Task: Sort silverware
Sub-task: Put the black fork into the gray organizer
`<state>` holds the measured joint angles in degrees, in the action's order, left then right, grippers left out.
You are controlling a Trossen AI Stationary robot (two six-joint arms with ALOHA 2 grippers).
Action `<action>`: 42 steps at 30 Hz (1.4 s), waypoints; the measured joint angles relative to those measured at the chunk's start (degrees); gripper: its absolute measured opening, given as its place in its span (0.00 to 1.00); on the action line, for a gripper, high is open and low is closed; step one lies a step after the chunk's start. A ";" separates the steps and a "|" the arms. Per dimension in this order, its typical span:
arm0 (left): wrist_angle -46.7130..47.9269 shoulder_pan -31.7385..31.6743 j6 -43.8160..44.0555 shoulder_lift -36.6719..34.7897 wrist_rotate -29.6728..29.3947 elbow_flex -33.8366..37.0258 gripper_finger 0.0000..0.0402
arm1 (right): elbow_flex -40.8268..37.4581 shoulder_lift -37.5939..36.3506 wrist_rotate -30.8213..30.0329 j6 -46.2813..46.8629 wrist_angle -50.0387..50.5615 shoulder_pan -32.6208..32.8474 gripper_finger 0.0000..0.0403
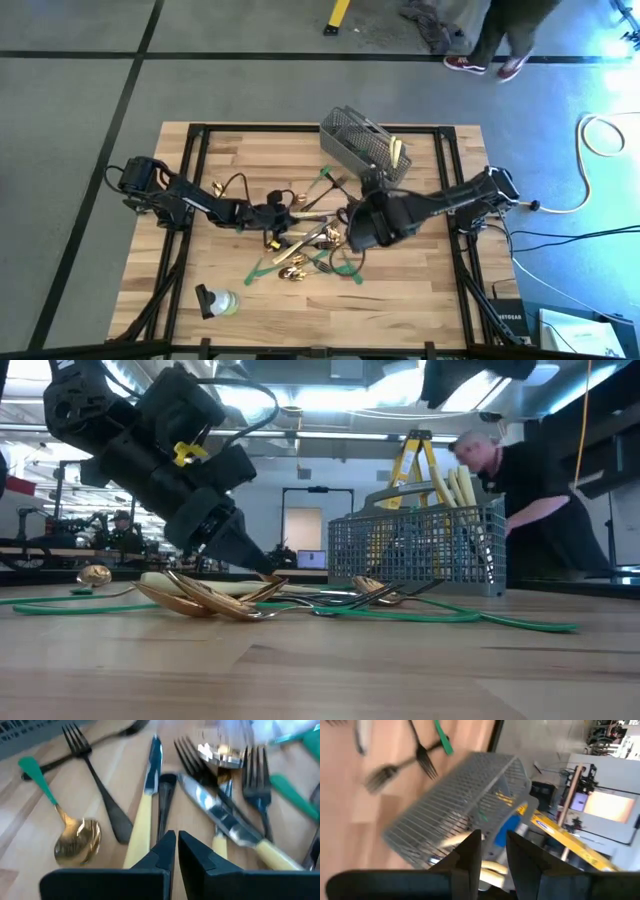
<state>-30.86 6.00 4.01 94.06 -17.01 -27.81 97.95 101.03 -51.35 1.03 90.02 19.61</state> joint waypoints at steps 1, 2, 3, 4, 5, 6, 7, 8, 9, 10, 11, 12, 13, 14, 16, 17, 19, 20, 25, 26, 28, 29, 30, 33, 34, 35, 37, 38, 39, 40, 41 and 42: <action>1.11 0.00 -0.11 0.00 -0.26 0.00 0.01 | 0.00 0.00 -0.02 0.96 0.00 0.74 0.18; 2.25 -0.05 -0.08 0.00 -0.50 0.00 0.01 | 0.00 0.00 0.00 1.77 0.02 1.42 0.18; 3.31 -0.15 0.04 0.00 -0.77 -0.01 0.01 | 0.00 0.00 0.00 2.21 0.02 1.99 0.18; 4.11 -0.23 0.10 0.00 -1.13 -0.02 0.01 | 0.00 0.00 -0.02 2.68 0.02 2.49 0.18; 4.64 -0.34 0.11 0.02 -1.38 -0.02 0.01 | 0.00 0.00 0.00 3.08 -0.01 2.89 0.18; 4.87 -0.47 0.13 0.02 -1.51 -0.02 0.01 | 0.00 0.04 -0.01 3.30 -0.01 3.11 0.18; 4.86 -0.48 0.11 0.02 -1.58 -0.01 0.01 | 0.00 0.04 0.02 3.54 0.00 3.15 0.18; 4.87 -0.48 0.09 0.02 -1.65 -0.01 0.01 | 0.00 0.04 0.01 3.86 0.01 3.22 0.18; 4.88 -0.48 0.08 0.02 -1.65 -0.02 0.01 | 0.00 0.04 0.00 4.16 0.01 3.29 0.18; 4.89 -0.48 0.08 0.02 -1.65 -0.02 0.01 | -0.01 0.04 0.00 4.29 0.00 3.26 0.18; 4.89 -0.48 0.06 0.02 -1.67 0.00 0.01 | -0.02 0.04 0.02 4.32 0.01 3.24 0.18; 5.02 -0.48 0.06 0.02 -1.67 -0.02 0.01 | -0.02 0.04 0.00 4.32 0.00 3.24 0.18; 5.04 -0.48 0.06 0.02 -1.65 0.00 0.01 | -0.02 0.04 0.00 4.32 0.02 3.26 0.18; 5.00 -0.48 0.12 0.02 -1.65 -0.02 0.01 | -0.02 0.04 0.00 4.32 0.00 3.26 0.18; 4.27 -0.48 0.88 0.02 -1.67 0.00 0.01 | -0.02 0.04 0.02 4.32 0.00 3.26 0.18; 3.53 -0.48 0.90 0.02 -1.87 -0.01 0.02 | -0.02 0.04 0.02 4.32 0.00 3.26 0.18; 2.19 -0.43 0.14 0.02 -2.50 -0.01 0.03 | -0.02 0.04 0.02 4.30 0.00 3.26 0.18; 2.09 -0.36 -0.15 0.02 -2.71 -0.02 0.04 | -0.02 0.04 0.12 4.32 0.00 3.26 0.18; 2.66 -0.57 -0.98 0.02 -2.76 -0.02 0.13 | -0.02 0.04 1.03 4.29 0.00 3.26 0.18; 3.11 -0.59 -0.93 0.02 -2.76 -0.02 0.15 | -0.02 0.04 1.05 4.29 0.00 3.26 0.18; 3.38 -0.59 -0.50 0.02 -2.81 -0.02 0.18 | -0.02 0.04 1.41 4.29 0.00 3.26 0.18; 3.42 -0.59 -0.39 0.02 -2.81 0.00 0.20 | -0.02 0.04 1.49 4.29 0.00 3.26 0.18; 3.51 -0.55 -0.37 0.02 -2.81 -0.02 0.21 | -0.02 0.04 1.49 4.29 -0.02 3.26 0.18; 3.86 -0.42 -0.37 0.02 -2.67 -0.02 0.24 | -0.02 0.04 1.49 4.29 0.00 3.26 0.18; 4.12 -0.42 -0.39 0.02 -2.39 -0.02 0.24 | -0.02 0.04 1.49 4.29 0.00 3.26 0.18; 4.44 -0.42 -0.39 0.02 -2.12 -0.02 0.24 | -0.02 0.04 1.49 4.29 0.00 3.26 0.18; 4.98 -0.42 -0.39 0.02 -1.77 -0.05 0.24 | -0.02 0.04 1.49 4.31 0.00 3.26 0.18; 5.31 -0.42 -0.40 0.00 -1.62 -0.10 0.24 | -0.04 0.04 1.49 4.42 0.00 3.26 0.18; 5.89 -0.39 -0.43 0.00 -1.35 -0.12 0.24 | -0.02 0.04 1.49 4.52 0.00 3.26 0.18; 6.74 -0.40 -0.43 0.04 -1.21 -0.03 0.24 | -0.02 0.04 1.49 4.53 0.00 3.26 0.18; 7.05 -0.46 -0.42 0.07 -1.18 -0.05 0.24 | -0.03 0.04 1.49 4.55 0.00 3.26 0.18; 7.57 -0.73 -0.45 0.02 -1.12 -0.09 0.24 | -0.02 0.05 1.49 4.56 -0.01 3.26 0.18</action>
<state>-23.29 5.27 3.56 94.08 -18.12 -27.90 97.93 101.09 -49.87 5.58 90.01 22.87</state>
